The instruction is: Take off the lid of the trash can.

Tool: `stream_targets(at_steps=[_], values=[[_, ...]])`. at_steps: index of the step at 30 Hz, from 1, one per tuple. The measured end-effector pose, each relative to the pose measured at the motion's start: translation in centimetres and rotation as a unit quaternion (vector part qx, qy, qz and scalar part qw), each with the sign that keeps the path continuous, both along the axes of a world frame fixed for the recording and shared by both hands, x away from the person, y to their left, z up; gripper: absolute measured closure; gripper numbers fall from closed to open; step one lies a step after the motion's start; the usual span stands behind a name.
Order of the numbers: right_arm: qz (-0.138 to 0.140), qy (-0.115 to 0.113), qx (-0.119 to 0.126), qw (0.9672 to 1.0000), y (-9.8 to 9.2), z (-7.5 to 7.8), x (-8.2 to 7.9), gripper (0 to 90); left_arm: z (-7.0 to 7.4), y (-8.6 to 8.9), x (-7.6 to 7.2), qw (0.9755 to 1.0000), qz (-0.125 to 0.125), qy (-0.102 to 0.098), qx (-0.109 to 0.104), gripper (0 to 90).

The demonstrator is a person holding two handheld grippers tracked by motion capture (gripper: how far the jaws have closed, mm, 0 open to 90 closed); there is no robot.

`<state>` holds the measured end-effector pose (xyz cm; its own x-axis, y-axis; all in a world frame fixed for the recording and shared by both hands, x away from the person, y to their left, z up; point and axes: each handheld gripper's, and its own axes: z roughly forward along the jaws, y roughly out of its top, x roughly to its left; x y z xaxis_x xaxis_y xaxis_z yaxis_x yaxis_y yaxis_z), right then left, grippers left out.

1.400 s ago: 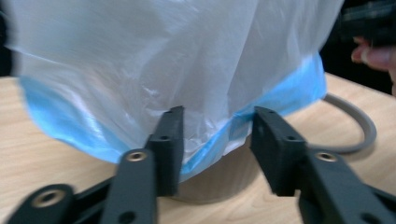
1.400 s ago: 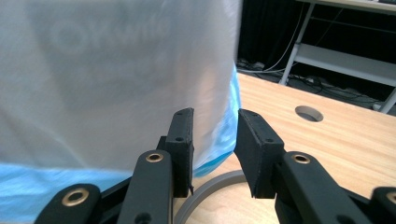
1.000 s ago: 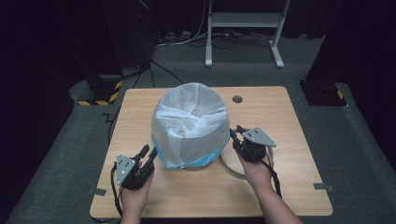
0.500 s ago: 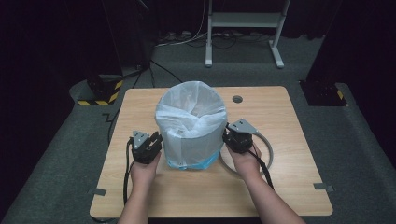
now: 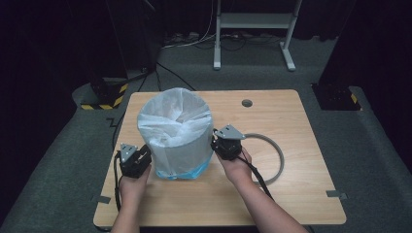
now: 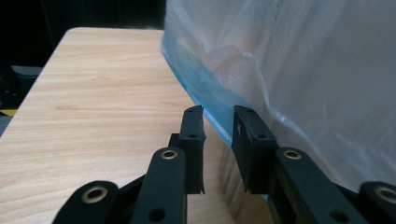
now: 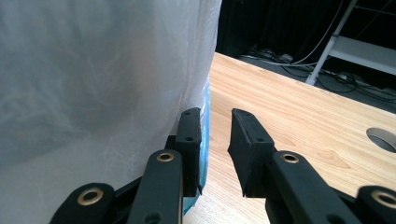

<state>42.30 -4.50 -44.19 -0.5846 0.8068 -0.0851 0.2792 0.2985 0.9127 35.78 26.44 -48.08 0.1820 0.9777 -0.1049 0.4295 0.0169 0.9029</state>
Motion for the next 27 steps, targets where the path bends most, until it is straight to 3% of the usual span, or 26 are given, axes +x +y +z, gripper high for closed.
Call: stream_targets(at_steps=[2, 6, 11, 13, 15, 18, 22, 27], values=[[0.002, 0.002, -0.005, 1.0, 0.0, -0.1, -0.1, 73.0, -0.4, -0.2, 0.1, 1.0, 0.001, 0.006, 0.007, 76.2], [0.005, 0.009, -0.016, 0.9998, 0.1, -0.6, -0.2, 74.8, -1.1, -0.3, 0.4, 0.9999, -0.001, 0.016, -0.003, 81.0], [0.008, 0.021, -0.015, 0.9996, 0.2, -1.3, -0.2, 77.1, -1.3, -0.4, 0.5, 0.9998, -0.001, 0.021, 0.003, 81.6], [0.008, 0.023, -0.017, 0.9996, 0.2, -1.5, -0.2, 75.2, -1.2, -0.2, 0.4, 0.9997, 0.006, 0.024, 0.01, 77.5], [0.008, 0.02, -0.022, 0.9995, 0.0, -1.5, -0.2, 72.2, -1.1, 0.1, 0.2, 0.9994, 0.023, 0.022, 0.013, 67.1], [0.0, 0.006, -0.024, 0.9997, -0.6, -1.2, -0.4, 71.9, -0.8, 0.7, -1.0, 0.9988, 0.047, -0.001, 0.013, 66.6], [-0.007, -0.004, -0.017, 0.9998, -1.5, -0.7, -0.4, 70.6, -0.7, 1.4, -2.5, 0.9977, 0.065, -0.01, 0.017, 59.9], [-0.017, -0.014, 0.002, 0.9998, -2.1, 0.3, 0.3, 70.7, -1.3, 1.7, -3.7, 0.9966, 0.076, 0.004, 0.031, 55.3]])
